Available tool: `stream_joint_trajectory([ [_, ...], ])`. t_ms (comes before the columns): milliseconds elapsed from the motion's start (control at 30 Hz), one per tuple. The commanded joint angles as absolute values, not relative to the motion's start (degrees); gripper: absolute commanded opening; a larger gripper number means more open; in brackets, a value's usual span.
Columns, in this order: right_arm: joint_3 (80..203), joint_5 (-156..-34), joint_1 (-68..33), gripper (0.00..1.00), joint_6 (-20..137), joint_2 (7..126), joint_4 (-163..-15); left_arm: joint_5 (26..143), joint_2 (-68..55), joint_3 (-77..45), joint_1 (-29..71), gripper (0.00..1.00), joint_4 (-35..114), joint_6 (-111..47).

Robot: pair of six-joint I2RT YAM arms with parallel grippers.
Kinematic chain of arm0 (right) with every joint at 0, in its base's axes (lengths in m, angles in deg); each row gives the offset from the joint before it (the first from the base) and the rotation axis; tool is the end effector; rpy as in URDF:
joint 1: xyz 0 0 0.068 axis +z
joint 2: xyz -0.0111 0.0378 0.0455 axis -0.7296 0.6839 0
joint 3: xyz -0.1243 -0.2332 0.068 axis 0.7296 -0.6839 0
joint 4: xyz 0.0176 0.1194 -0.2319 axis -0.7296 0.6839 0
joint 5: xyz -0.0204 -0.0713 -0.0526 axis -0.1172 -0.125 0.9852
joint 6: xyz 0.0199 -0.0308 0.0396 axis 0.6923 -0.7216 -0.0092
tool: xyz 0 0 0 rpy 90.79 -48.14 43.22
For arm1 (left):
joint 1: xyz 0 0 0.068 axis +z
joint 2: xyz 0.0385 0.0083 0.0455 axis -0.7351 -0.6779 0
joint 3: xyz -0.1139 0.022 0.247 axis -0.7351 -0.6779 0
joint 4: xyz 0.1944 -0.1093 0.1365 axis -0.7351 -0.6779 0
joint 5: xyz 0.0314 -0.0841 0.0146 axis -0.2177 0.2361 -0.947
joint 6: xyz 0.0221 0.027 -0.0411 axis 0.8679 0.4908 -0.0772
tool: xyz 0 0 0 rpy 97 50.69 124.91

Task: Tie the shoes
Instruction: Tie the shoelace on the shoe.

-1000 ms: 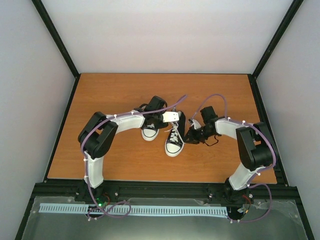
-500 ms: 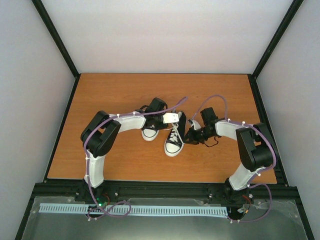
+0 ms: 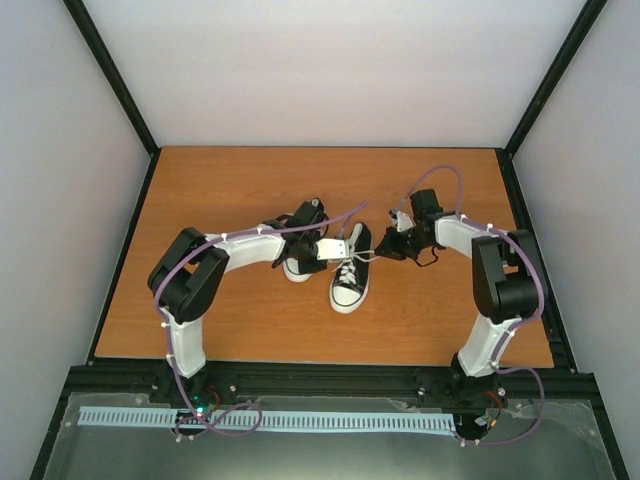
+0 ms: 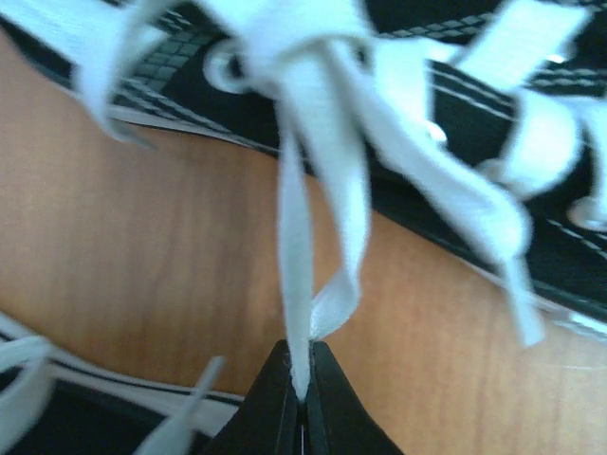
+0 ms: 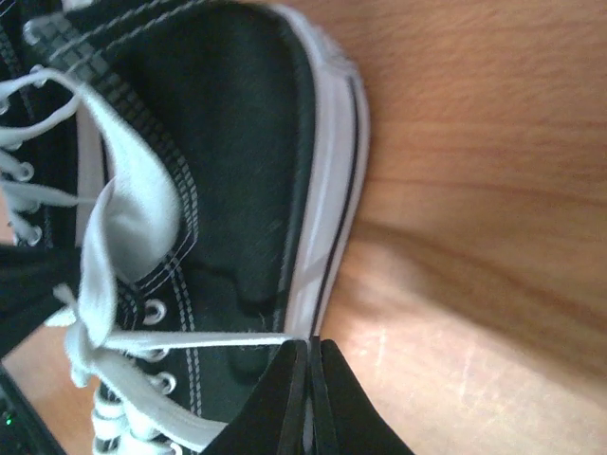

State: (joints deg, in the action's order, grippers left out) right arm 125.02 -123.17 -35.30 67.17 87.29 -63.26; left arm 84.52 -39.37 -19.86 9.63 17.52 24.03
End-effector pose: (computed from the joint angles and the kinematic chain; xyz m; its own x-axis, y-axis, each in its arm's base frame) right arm 0.3218 0.0874 0.1528 -0.9804 0.0191 -0.1959 -0.1104 0.7707 0.6276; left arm 0.3008 -0.2390 0.1562 -0.0202 0.8981 -0.4393 0.9548 0.1476 0.2579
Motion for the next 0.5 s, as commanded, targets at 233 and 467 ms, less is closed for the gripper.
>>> stream_joint_trajectory([
  [233,128.0,-117.9,-37.4,0.03,68.3,93.3,-66.9,84.9,-38.8,-24.0,8.9,0.01,15.4,27.8],
  [467,126.2,-118.0,-37.9,0.03,67.9,94.3,-67.9,84.8,-38.8,-25.9,8.9,0.01,15.9,28.7],
])
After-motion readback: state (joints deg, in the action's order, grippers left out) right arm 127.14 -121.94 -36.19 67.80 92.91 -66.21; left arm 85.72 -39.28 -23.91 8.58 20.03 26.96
